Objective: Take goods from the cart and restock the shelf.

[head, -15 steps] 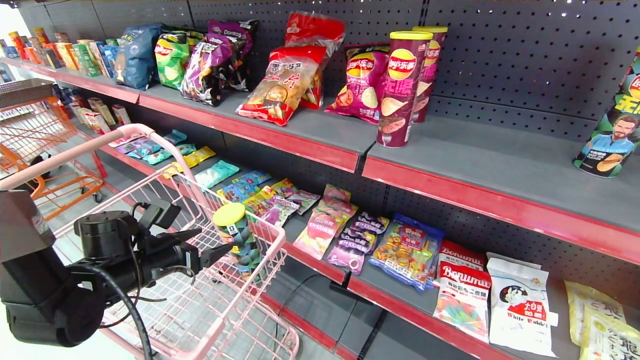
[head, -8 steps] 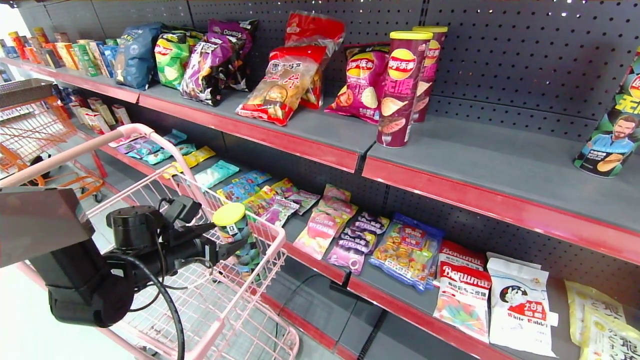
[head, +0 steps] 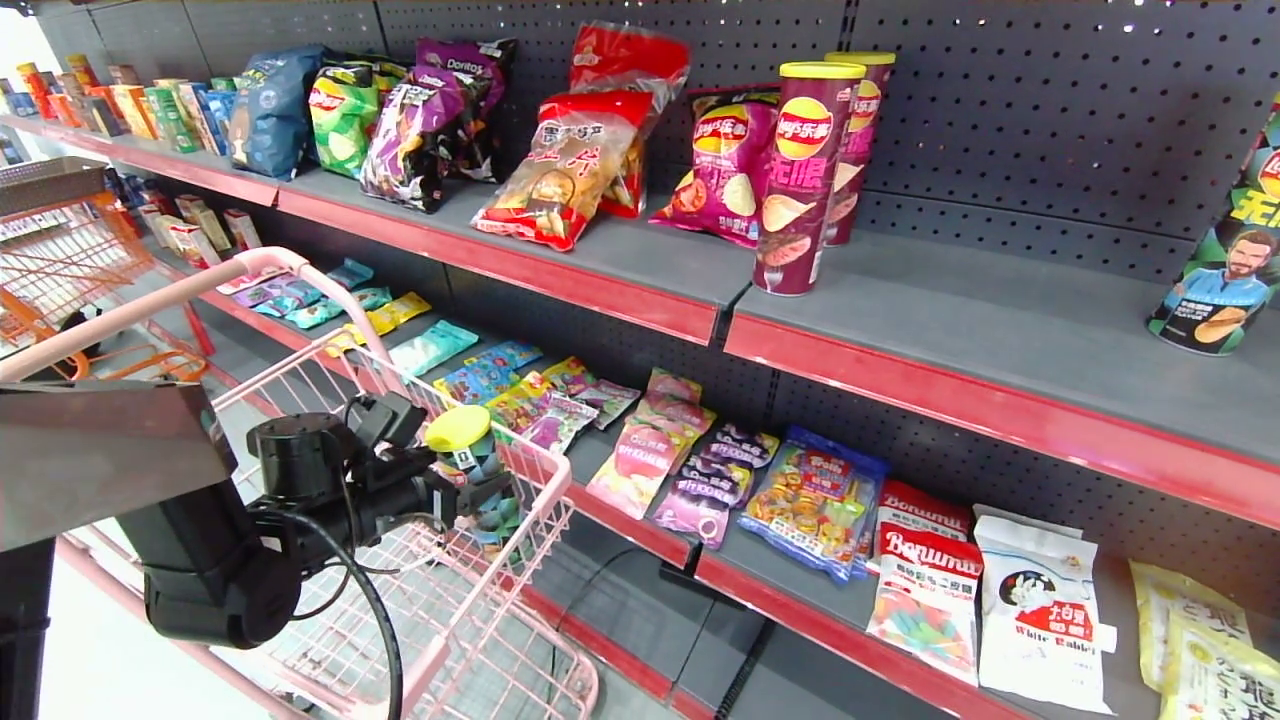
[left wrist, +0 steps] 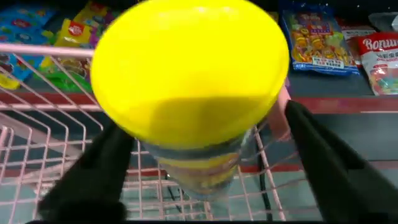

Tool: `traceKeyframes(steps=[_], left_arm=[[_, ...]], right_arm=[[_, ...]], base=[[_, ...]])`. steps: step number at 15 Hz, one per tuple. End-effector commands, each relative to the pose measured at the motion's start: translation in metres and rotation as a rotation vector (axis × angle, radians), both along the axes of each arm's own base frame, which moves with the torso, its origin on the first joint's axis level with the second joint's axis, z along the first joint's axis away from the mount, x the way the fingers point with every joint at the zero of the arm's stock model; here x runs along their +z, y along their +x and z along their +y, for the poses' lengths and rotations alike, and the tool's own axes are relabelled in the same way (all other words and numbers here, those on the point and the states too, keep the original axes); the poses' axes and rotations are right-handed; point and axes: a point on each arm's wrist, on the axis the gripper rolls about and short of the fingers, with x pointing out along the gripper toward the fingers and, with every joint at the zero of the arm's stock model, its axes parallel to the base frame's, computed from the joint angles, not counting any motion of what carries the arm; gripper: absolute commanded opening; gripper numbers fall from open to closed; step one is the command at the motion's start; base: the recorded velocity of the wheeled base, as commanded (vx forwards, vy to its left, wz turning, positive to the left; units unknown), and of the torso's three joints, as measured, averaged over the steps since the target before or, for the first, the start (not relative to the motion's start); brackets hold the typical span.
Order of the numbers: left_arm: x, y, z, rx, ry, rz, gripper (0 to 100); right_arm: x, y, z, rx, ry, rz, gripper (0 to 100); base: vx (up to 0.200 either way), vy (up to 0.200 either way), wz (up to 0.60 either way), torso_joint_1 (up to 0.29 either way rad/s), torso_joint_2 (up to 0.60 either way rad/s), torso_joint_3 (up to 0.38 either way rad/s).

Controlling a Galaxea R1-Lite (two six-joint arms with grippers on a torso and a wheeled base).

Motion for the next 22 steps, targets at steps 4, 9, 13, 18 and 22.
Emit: traceKeyframes(steps=[4,9,13,18,22], left_arm=[[-0.009,0.000,0.001,0.009,0.004,0.006,0],[0.119,-0.044,0.020,0.087,-0.107,-0.051,0],[0.193,-0.127,0.037,0.148,-0.127,-0.055,0],[0.217,-0.250,0.035,0.157,-0.123,-0.061,0],[0.204,-0.305,0.033,0.169,-0.120,-0.109,0]], right_arm=[[0.000,0.000,0.000,0.001,0.002,0.000,100],[0.000,0.000,0.000,0.003,0.003,0.000,100],[0.000,0.000,0.000,0.003,-0.001,0.000,100],[0.000,0.000,0.000,0.001,-0.003,0.001,100],[0.000,0.000,0.000,0.001,-0.003,0.001,100]], base=[[0.000,0.000,0.00,0.000,0.00,0.000],[0.000,0.000,0.00,0.000,0.00,0.000],[0.000,0.000,0.00,0.000,0.00,0.000],[0.000,0.000,0.00,0.000,0.00,0.000],[0.000,0.000,0.00,0.000,0.00,0.000]])
